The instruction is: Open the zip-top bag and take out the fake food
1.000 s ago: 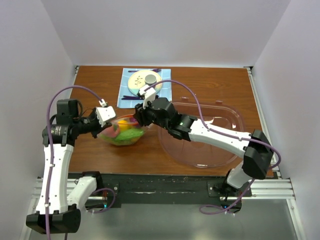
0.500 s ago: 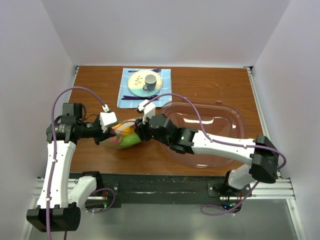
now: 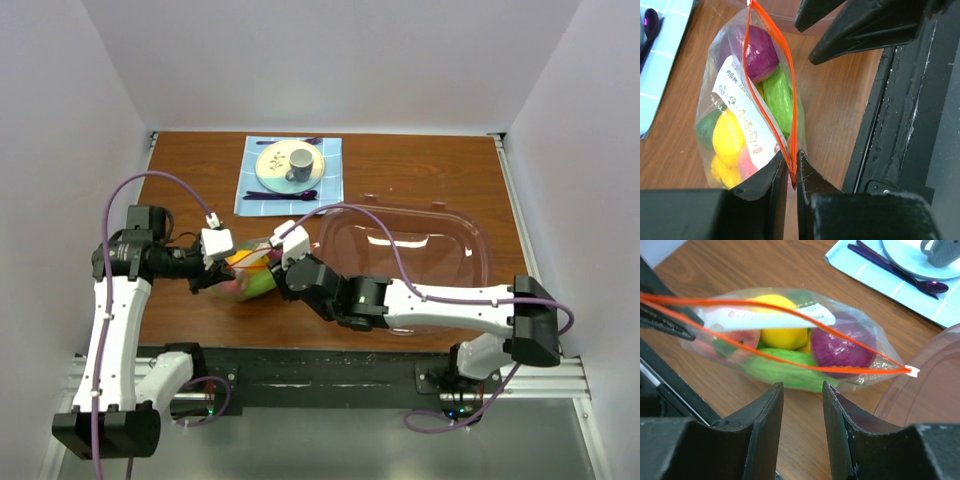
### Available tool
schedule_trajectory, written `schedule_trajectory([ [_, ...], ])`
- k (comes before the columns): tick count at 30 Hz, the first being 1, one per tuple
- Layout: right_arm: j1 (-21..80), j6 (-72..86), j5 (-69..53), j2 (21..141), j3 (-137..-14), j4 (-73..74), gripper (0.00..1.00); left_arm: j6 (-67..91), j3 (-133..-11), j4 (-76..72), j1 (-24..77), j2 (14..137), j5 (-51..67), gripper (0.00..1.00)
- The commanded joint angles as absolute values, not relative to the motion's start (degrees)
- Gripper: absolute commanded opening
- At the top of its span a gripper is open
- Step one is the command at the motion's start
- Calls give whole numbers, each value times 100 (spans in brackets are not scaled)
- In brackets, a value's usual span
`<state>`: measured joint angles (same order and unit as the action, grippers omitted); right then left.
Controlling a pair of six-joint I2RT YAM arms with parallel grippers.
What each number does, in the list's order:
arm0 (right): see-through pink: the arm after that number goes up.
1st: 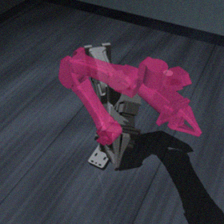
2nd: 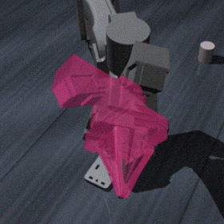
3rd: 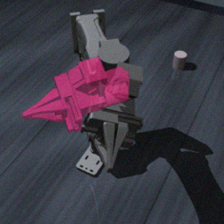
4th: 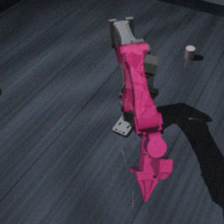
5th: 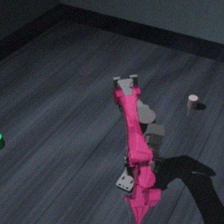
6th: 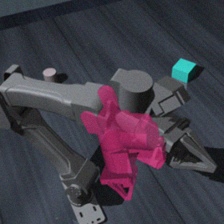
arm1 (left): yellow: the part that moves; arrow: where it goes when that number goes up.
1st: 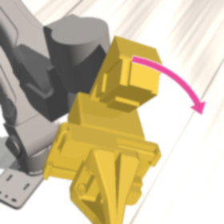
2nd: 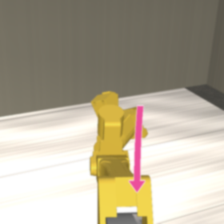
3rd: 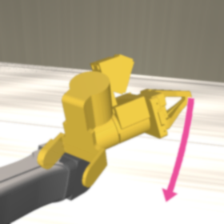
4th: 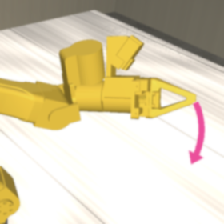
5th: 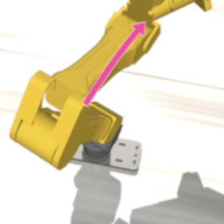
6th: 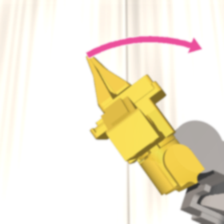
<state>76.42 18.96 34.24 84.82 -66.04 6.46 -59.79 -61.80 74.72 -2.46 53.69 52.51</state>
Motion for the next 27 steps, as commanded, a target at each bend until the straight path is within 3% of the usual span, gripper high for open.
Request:
schedule_trajectory([
  [1, 7646, 2048, 3596, 7990, -6601, 177, 40, -6222, -6381, 7541, -202, 5194, 5362, 16],
  [5, 7638, 2057, 3507, 7734, -6591, 26, 33, -6293, -6354, 7532, -202, 5194, 5291, 17],
  [12, 7629, 2223, 3384, 8288, -7066, 545, 12, -6267, -6442, 7532, -202, 5203, 5309, 17],
  [27, 7559, 2364, 3305, 8676, -7418, 563, 6, -6354, -6346, 7550, -202, 5063, 5238, 16],
])
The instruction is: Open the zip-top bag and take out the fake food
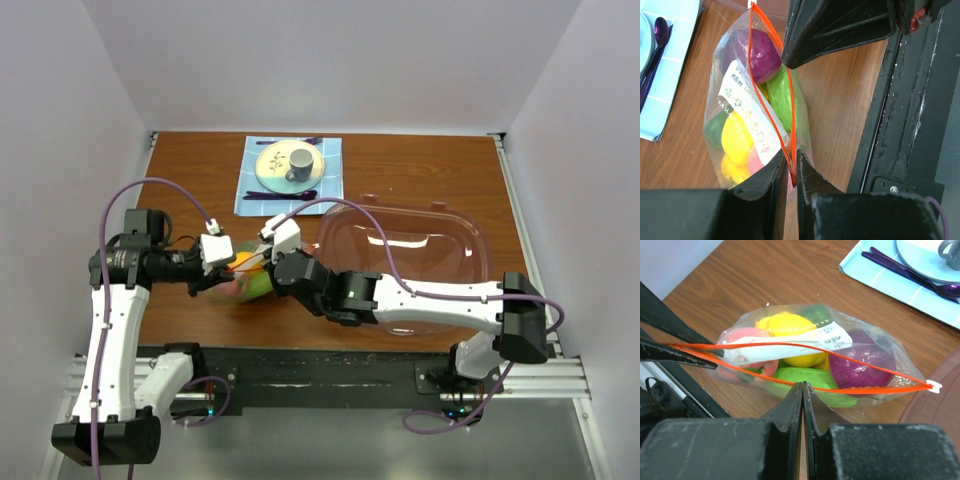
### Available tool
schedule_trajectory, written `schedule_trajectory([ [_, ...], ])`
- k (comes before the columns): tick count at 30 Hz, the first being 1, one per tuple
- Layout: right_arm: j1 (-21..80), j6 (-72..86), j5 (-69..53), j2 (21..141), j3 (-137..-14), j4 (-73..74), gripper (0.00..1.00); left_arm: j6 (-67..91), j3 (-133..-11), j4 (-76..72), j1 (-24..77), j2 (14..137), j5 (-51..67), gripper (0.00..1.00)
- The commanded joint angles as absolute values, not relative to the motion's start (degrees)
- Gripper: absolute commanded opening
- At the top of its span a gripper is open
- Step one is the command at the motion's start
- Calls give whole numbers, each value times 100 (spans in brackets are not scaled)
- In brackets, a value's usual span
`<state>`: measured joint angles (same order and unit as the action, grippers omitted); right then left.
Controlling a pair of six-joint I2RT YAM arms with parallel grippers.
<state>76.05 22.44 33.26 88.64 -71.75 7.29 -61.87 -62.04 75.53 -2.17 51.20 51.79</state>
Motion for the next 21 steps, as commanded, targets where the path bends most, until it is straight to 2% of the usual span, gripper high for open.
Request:
schedule_trajectory([
  [1, 7541, 2364, 3261, 8640, -7392, 536, 6, -6363, -6302, 7541, -202, 5054, 5221, 16],
  [21, 7172, 2733, 2733, 9088, -7295, 378, 1, -6381, -6336, 7541, -202, 4904, 5177, 17],
])
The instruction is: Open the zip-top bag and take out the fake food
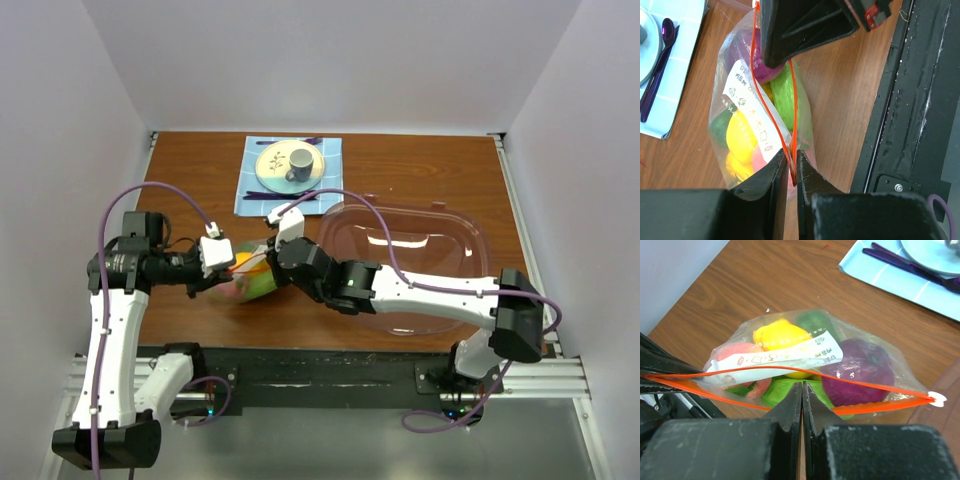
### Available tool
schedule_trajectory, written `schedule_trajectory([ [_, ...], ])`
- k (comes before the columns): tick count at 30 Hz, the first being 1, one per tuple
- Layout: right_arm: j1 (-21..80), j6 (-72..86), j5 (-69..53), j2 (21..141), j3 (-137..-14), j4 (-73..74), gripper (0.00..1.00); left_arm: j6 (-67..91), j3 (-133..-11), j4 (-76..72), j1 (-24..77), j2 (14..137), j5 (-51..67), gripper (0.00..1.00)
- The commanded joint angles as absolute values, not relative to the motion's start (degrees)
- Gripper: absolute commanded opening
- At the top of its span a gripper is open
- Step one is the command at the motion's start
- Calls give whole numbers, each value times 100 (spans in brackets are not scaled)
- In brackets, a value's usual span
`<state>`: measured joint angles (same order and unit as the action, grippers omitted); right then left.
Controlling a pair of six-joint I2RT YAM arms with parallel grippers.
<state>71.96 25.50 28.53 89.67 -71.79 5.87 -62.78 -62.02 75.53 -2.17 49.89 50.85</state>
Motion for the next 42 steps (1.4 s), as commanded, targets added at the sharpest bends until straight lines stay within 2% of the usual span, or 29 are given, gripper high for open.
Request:
schedule_trajectory([
  [1, 7154, 2759, 2681, 9114, -7295, 369, 1, -6398, -6363, 7541, -202, 4904, 5159, 17],
  [4, 7146, 2891, 2619, 9219, -7304, 387, 1, -6033, -6451, 7314, -193, 4939, 5010, 21],
  [6, 7137, 2953, 2584, 9316, -7321, 448, 3, -5444, -6521, 6568, -202, 4975, 4695, 26],
  [8, 7128, 2979, 2566, 9351, -7313, 457, 13, -4748, -6600, 5815, -202, 5010, 4257, 27],
  [9, 7137, 2979, 2549, 9386, -7286, 448, 20, -4459, -6601, 5462, -202, 4992, 4036, 28],
  [10, 7137, 2997, 2540, 9395, -7243, 440, 41, -3899, -6583, 5110, -202, 4966, 3791, 31],
  [11, 7137, 2997, 2549, 9404, -7216, 439, 51, -3693, -6540, 4471, -202, 4957, 3292, 40],
  [13, 7137, 2988, 2610, 9387, -7129, 457, 67, -3228, -6329, 3888, -202, 5001, 2797, 48],
  [14, 7145, 2997, 2671, 9361, -7084, 466, 69, -3121, -6232, 3389, -211, 5053, 2342, 55],
  [16, 7145, 3058, 2724, 9247, -6892, 440, 73, -2980, -5977, 3042, -220, 5368, 1997, 57],
  [19, 7154, 3094, 2733, 9158, -6637, 343, 74, -2971, -6064, 3145, -264, 5930, 2099, 61],
  [21, 7146, 3111, 2751, 9176, -6583, 360, 74, -3067, -6326, 3724, -272, 6143, 2853, 62],
  [23, 7154, 3138, 2760, 9228, -6557, 378, 74, -3409, -6494, 4460, -281, 6275, 3834, 70],
  [25, 7154, 3146, 2768, 9281, -6548, 378, 74, -3942, -6688, 4946, -272, 6223, 4392, 77],
  [28, 7154, 3155, 2769, 9395, -6591, 369, 74, -4525, -6882, 5765, -272, 6074, 4957, 80],
  [31, 7154, 3146, 2768, 9466, -6653, 404, 74, -4002, -6611, 5004, -272, 5889, 4274, 80],
  [35, 7154, 3190, 2812, 9475, -6618, 483, 73, -3831, -5688, 3107, -272, 6046, 2291, 74],
  [38, 7180, 3217, 2769, 9273, -6443, 519, 67, -4034, -5335, 2655, -281, 6669, 1820, 70],
  [42, 7688, 2787, 2647, 8632, -5759, 27, 51, -3850, -5729, 2549, -281, 7487, 2056, 67],
])
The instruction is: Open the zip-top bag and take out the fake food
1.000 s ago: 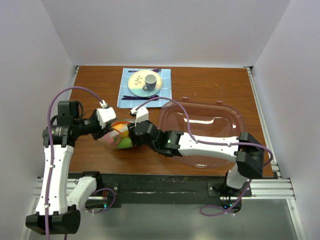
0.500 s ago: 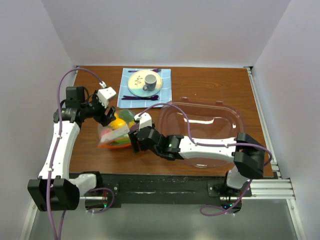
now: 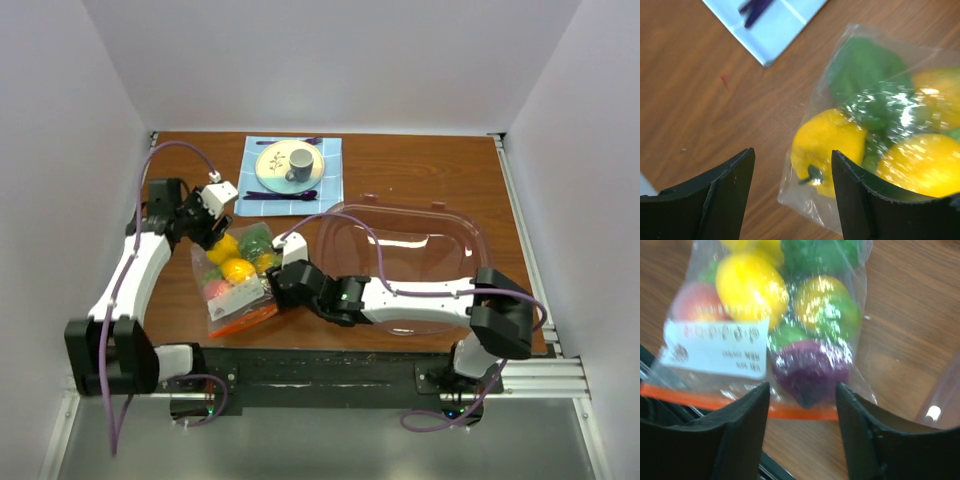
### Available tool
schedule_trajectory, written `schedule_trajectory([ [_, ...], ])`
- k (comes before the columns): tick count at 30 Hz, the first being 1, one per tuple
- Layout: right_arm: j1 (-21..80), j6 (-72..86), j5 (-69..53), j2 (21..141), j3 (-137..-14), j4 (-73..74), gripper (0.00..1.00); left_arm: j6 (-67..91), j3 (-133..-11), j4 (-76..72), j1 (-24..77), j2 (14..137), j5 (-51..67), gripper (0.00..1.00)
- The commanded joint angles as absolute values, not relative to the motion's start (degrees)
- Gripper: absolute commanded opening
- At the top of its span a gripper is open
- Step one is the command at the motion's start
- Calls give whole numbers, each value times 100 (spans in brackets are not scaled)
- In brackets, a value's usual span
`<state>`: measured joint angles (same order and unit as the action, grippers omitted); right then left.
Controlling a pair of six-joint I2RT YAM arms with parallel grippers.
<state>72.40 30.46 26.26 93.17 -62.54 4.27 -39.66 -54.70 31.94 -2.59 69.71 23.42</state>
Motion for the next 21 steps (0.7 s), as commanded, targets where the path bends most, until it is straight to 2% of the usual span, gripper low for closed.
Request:
schedule_trajectory([
  [1, 7821, 2508, 2602, 8431, -5652, -322, 49, -3702, -5852, 2584, -281, 7749, 2248, 67],
  [6, 8595, 1925, 2435, 8305, -5248, -808, 39, -3507, -6398, 2724, -281, 8349, 2540, 66],
  [10, 8648, 2065, 2364, 8665, -5273, -1124, 36, -3507, -6399, 2882, -273, 8508, 2680, 65],
  [17, 8622, 2048, 2452, 9439, -5677, -1081, 31, -3981, -5680, 3164, -272, 8227, 2584, 60],
  [21, 8587, 2153, 2688, 9694, -5748, -1116, 31, -4131, -5222, 3129, -272, 7964, 2531, 60],
])
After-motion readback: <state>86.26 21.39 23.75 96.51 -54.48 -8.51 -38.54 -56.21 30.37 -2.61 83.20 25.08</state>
